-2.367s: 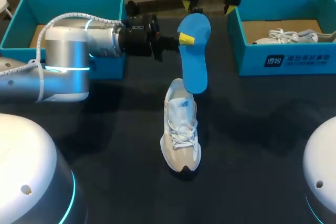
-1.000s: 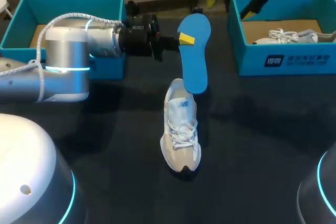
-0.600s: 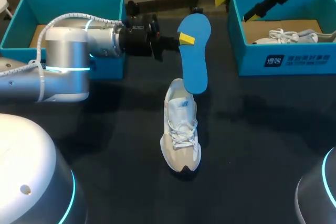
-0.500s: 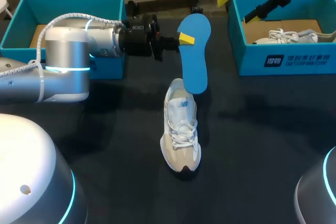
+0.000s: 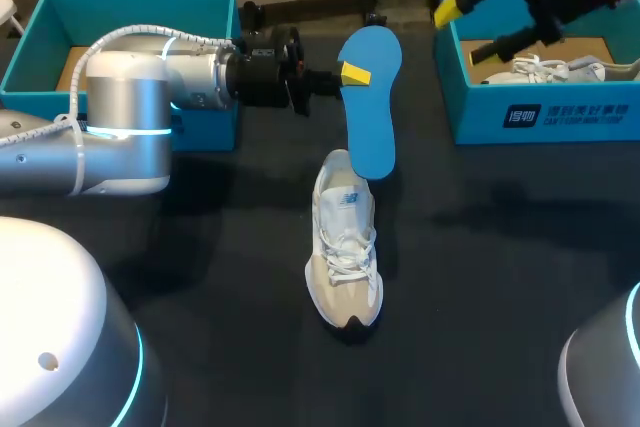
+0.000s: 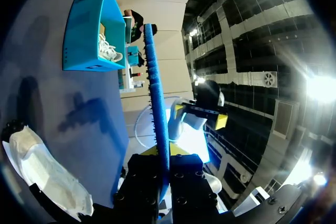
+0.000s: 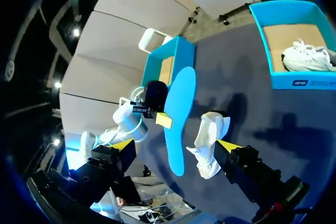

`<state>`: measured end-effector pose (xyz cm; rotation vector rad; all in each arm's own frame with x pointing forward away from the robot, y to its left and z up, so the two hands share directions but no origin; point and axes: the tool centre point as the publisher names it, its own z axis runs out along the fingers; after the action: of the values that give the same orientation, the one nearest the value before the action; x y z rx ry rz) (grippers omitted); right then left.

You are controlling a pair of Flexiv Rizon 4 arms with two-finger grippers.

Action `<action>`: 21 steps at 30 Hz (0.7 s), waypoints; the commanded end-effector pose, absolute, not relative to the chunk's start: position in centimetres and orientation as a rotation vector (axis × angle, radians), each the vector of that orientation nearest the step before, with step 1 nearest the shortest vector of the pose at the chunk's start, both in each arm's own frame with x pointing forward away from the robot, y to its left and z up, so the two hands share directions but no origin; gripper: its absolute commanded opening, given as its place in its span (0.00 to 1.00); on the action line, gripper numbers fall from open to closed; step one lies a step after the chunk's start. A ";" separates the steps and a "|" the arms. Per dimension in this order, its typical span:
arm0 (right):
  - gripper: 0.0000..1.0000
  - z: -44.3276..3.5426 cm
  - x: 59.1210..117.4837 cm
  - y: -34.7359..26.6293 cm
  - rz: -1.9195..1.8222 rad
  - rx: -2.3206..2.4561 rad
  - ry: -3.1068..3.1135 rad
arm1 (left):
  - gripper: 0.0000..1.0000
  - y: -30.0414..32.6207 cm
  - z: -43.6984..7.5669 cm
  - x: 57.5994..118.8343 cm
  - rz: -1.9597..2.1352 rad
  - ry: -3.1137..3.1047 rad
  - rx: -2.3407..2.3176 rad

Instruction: Take the shoe out of the shoebox, open the shoe tongue, remove and reinsert the insole, then place the shoe into the shoebox

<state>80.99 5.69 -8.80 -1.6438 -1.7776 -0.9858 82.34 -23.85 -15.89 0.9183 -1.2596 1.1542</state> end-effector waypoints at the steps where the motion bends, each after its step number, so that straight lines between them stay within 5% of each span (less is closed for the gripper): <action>1: 1.00 -10.1 80.4 4.6 -1.144 -1.475 -1.614 | 0.00 -23.8 -15.9 82.2 1.155 -1.261 0.921; 21: 1.00 -14.4 80.7 3.2 -1.225 -1.421 -1.473 | 0.00 -23.8 -15.9 82.2 1.155 -1.261 0.921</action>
<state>80.74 3.12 -13.98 -1.4533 -1.5083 -1.1951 82.34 -23.85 -15.89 0.9183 -1.2596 1.1543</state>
